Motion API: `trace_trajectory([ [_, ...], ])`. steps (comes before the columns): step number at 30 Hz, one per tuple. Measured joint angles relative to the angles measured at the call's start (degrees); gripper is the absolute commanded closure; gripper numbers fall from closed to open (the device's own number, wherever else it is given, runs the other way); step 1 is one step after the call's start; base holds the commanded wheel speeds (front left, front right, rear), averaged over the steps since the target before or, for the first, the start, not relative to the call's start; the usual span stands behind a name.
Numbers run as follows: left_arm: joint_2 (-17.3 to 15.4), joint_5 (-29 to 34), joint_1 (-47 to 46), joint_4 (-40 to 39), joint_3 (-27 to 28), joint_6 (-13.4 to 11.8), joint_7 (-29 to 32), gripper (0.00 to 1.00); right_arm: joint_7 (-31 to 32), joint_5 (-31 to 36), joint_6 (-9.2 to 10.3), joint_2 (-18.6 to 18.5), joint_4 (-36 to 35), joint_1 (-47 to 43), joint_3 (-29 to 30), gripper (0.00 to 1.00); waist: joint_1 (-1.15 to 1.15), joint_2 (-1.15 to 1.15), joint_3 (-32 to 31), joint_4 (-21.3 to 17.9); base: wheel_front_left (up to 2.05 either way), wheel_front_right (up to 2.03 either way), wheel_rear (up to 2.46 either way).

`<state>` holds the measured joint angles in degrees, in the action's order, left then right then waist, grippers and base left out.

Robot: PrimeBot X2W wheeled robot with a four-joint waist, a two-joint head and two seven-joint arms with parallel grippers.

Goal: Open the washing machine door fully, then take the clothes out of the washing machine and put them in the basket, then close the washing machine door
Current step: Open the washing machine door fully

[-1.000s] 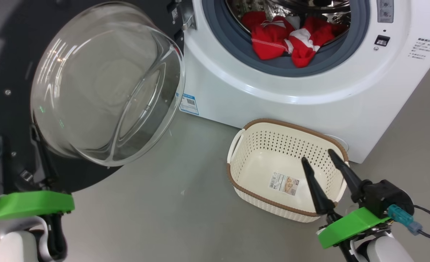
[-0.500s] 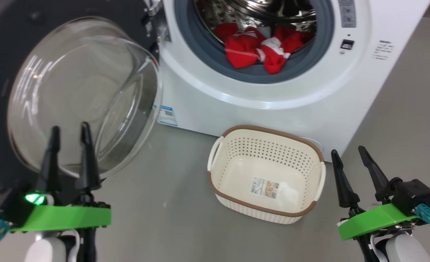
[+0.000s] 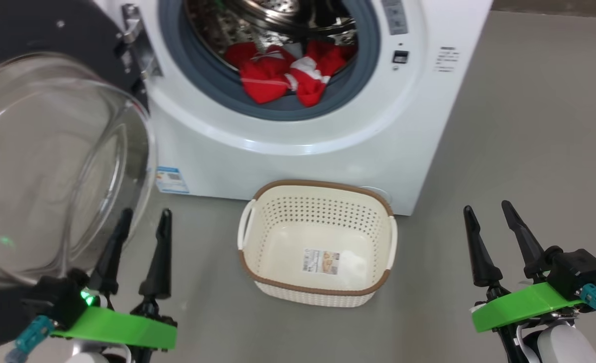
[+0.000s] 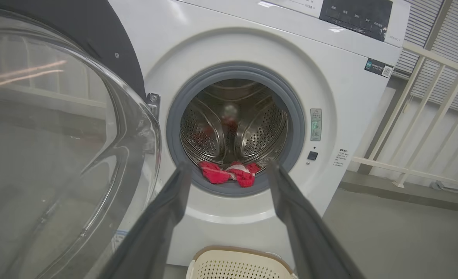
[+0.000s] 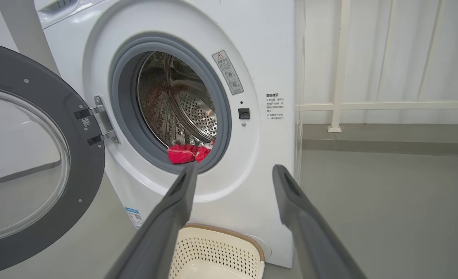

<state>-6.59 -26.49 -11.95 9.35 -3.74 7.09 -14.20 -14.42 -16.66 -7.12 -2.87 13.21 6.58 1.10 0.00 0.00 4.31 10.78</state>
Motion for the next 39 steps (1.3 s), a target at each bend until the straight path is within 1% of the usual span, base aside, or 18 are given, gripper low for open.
trace_trajectory([
  [2, -1.0, 0.0, 0.7, 0.6, -1.2, 0.0, 0.1, 0.0, -0.1, 0.0, 0.0, 0.0, -0.3, -0.2, -0.1, 0.0, 0.0, 0.0, -0.2, -1.3, 0.0, 0.0, 0.0],
  [7, -2.9, -2.7, 2.1, 1.2, -3.5, 0.0, 0.1, 0.0, -0.1, 0.0, 0.0, 0.0, -1.0, -0.7, -0.4, 0.0, 0.0, 0.0, -0.7, -4.5, 0.0, 0.0, 0.0],
  [11, -4.2, -3.5, 4.1, 1.5, -3.8, 0.0, 0.0, 0.0, -0.1, 0.0, 0.0, 0.1, -1.5, -1.7, -0.3, 0.0, 0.0, 0.0, -1.3, -6.8, 0.0, 0.0, 0.0],
  [22, -4.8, -3.3, 9.3, 1.7, -2.2, -0.1, -0.1, 0.0, -0.2, 0.1, 0.0, 0.2, -2.2, -5.0, -0.5, 0.0, 0.0, 0.0, -4.0, -11.9, 0.0, 0.0, 0.0],
  [29, -5.2, -3.3, 11.4, 0.2, -1.0, -0.6, -0.1, 0.0, -0.2, 0.2, 0.0, 0.2, -2.9, -6.6, 0.1, 0.0, 0.0, 0.0, -5.7, -13.3, 0.0, 0.0, 0.0],
  [36, -5.3, -2.8, 13.1, -0.8, -1.1, -1.5, -0.1, 0.0, -0.2, 0.8, 0.0, 0.3, -3.4, -7.7, 0.2, 0.0, 0.0, 0.0, -6.4, -13.2, 0.0, 0.0, 0.0],
  [39, -5.4, -2.8, 13.1, -1.2, -1.4, -1.6, -0.1, 0.0, -0.2, 1.0, 0.0, 0.3, -3.6, -7.7, 0.2, 0.0, 0.0, 0.0, -6.5, -12.9, 0.0, 0.0, 0.0],
])
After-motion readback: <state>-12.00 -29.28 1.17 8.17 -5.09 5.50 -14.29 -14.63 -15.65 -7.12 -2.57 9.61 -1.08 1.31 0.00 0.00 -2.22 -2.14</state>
